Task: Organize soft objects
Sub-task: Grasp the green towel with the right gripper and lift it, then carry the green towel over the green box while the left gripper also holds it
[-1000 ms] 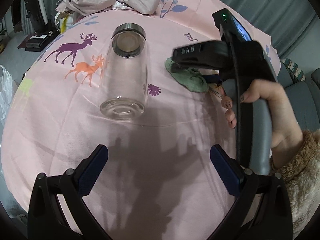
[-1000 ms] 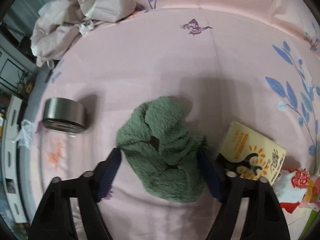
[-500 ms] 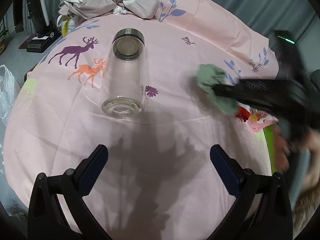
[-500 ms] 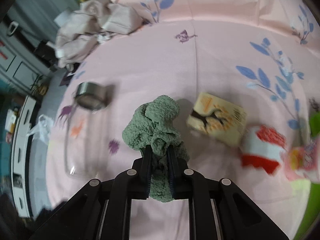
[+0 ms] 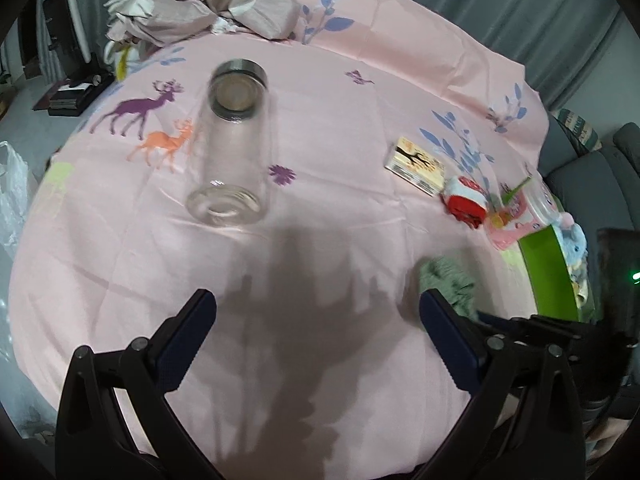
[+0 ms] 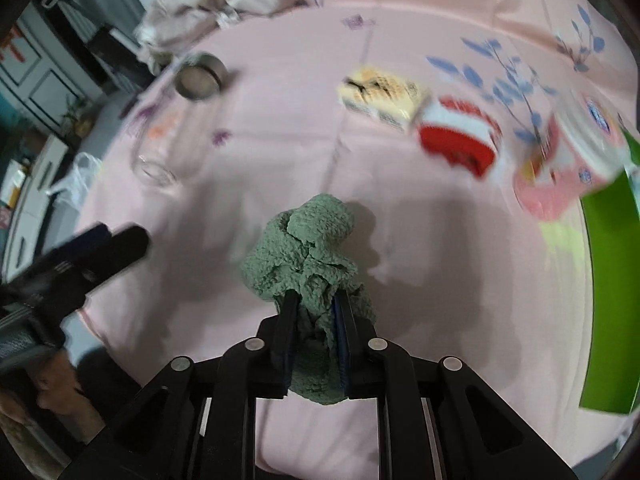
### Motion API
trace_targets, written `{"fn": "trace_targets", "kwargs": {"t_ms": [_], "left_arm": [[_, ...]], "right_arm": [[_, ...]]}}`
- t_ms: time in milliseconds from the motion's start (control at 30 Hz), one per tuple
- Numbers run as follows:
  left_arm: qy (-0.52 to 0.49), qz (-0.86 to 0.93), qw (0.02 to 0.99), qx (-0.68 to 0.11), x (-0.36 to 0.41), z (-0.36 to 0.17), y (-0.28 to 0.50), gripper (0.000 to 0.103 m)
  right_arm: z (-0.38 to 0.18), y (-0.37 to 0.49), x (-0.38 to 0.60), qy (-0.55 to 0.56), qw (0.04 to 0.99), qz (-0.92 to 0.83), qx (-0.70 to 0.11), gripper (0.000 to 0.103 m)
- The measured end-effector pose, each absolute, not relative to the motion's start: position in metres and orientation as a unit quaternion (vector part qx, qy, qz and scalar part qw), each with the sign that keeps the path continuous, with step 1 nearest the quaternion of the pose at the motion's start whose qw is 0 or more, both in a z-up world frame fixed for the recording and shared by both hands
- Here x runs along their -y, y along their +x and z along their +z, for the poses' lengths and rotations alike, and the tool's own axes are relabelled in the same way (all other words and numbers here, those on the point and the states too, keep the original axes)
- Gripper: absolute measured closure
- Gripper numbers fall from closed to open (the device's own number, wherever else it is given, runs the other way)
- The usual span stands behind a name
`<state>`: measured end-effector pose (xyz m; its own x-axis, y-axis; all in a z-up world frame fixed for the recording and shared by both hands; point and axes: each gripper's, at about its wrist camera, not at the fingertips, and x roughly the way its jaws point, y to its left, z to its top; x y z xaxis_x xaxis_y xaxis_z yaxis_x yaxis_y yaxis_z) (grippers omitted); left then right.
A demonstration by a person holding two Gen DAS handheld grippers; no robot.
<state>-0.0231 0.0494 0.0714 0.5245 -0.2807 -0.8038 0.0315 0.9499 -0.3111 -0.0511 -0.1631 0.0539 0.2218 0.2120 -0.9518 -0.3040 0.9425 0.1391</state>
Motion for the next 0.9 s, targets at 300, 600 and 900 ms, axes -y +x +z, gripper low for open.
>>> {"fn": "trace_targets", "kwargs": {"t_ms": [300,600,900], "left_arm": [[-0.130,-0.168,0.841,-0.498,-0.020,0.059,-0.030,0.027],[-0.113,-0.242,0.792,-0.549,0.031,0.030,-0.037,0.060],[-0.094,-0.257,0.789,-0.549,0.049,0.027,-0.037,0.075]], "right_arm": [[0.081,-0.063,0.208,0.050,0.805,0.156,-0.570,0.029],[0.050,-0.062,0.212,0.145,0.771,0.181,-0.593,0.029],[0.023,-0.058,0.198,0.155,0.746,0.213,-0.612,0.051]]}}
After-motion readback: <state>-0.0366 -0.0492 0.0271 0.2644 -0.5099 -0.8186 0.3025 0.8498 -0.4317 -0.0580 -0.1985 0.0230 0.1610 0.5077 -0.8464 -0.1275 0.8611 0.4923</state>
